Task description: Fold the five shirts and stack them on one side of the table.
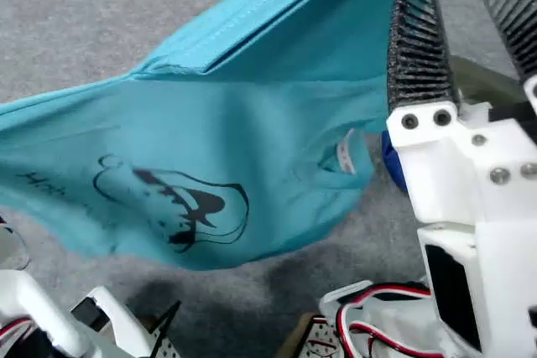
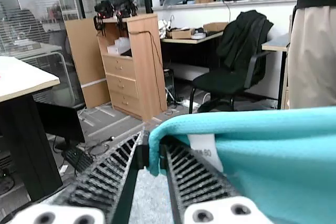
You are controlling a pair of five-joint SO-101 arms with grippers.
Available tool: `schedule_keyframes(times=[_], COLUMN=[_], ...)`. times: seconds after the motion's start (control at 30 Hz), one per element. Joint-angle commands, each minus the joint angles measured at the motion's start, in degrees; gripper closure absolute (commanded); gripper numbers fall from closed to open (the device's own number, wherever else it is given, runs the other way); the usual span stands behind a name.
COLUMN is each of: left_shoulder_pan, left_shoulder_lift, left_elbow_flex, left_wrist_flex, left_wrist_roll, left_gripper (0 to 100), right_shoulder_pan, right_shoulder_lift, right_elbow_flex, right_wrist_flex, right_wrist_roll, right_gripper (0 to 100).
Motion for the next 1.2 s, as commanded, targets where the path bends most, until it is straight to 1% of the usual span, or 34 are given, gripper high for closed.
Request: schedule_keyframes(times=[0.0, 0.2, 0.33, 0.5, 0.7, 0.9, 1.0, 1.07, 1.17], left_shoulder_pan=[-1.05, -1.14, -1.14, -0.62, -0.97, -0.53, -0.44, 1.32, 5.8], left_shoulder_lift=[0.04, -0.22, -4.79, -12.79, -17.27, -17.36, -17.45, -17.36, -17.36], left_elbow_flex=[0.26, -0.35, -0.26, 0.18, 0.26, 0.53, 4.13, 8.09, 17.14], left_wrist_flex=[0.18, 0.18, -0.09, -0.26, 0.09, 0.18, -0.44, -1.85, -9.49], left_wrist_roll=[0.0, -0.7, -4.66, -9.58, -10.02, -9.93, -9.93, -9.93, -9.93], left_gripper=[98, 98, 98, 98, 98, 98, 98, 98, 98], right_shoulder_pan=[0.92, 0.92, 1.01, 1.1, 1.1, 0.92, 0.92, 0.84, 0.84], right_shoulder_lift=[-0.75, -0.66, -0.84, -1.71, -5.41, -3.03, -0.04, 2.86, 8.92], right_elbow_flex=[-0.4, -0.31, -0.31, -0.84, -0.31, -0.31, -0.31, -0.31, -0.31], right_wrist_flex=[-1.49, -1.41, -1.32, 2.81, 3.52, 5.54, 5.63, 5.36, 3.87], right_wrist_roll=[-1.49, -1.49, -1.49, -1.32, -1.23, -1.23, -1.41, -1.49, -1.49], right_gripper=[99.7, 99.7, 99.7, 99.7, 99.7, 99.7, 99.7, 99.7, 99.7])
